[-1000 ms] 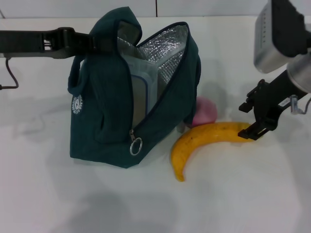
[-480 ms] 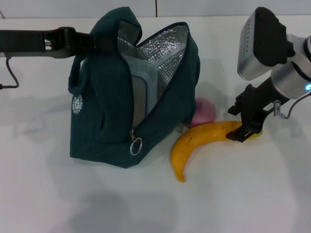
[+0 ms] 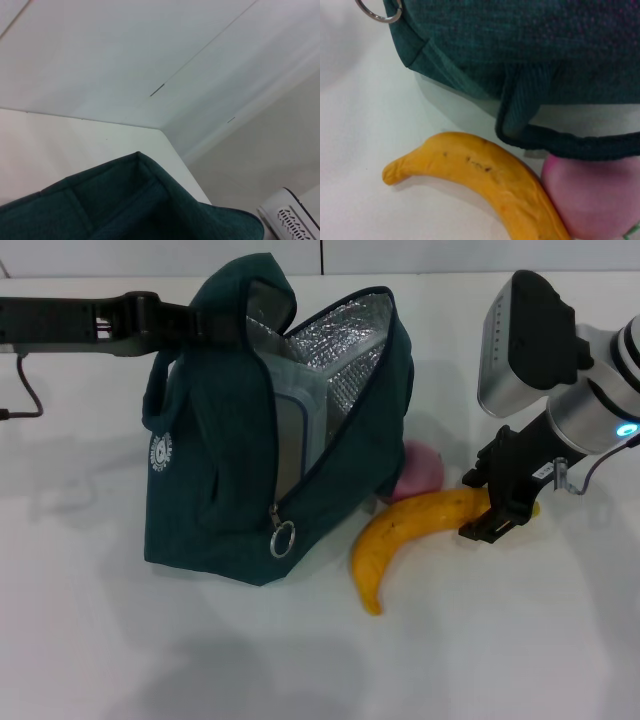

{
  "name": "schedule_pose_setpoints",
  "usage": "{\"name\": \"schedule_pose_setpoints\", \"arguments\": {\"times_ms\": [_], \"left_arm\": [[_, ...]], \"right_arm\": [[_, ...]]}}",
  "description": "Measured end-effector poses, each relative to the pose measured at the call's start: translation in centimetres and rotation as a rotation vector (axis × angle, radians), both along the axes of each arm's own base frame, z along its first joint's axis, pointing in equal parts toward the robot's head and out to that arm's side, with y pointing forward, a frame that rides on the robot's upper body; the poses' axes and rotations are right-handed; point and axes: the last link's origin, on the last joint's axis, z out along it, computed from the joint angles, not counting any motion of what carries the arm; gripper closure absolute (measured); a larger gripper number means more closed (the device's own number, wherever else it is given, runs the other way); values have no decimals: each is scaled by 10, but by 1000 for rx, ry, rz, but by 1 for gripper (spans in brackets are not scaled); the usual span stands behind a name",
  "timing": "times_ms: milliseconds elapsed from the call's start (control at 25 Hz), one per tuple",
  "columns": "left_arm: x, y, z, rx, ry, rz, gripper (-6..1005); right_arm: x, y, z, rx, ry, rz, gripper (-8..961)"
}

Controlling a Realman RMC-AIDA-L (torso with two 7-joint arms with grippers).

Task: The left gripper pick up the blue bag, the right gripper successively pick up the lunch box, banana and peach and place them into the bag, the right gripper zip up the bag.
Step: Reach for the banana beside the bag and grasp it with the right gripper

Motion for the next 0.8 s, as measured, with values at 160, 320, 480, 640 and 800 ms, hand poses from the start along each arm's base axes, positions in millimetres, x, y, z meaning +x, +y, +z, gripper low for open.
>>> {"name": "schedule_pose_setpoints", "arguments": {"times_ms": [160,320,480,640,800], "left_arm": [[0,0,0,1,1,-1,955],[0,0,0,2,2,-1,955],[0,0,0,2,2,-1,956],[-1,-1,0,1,2,0,956],[-3,-2,1,-1,0,4,956]], "right_arm": [[1,0,-1,-3,-1,-5,279],[4,-1,-1,-6,-3,-13,283],[4,-1,-1,-7,-4,-15,290],[3,-3,-1,-11,-7,-2,293],[1,-7,-3,-24,-24,40,295]]}}
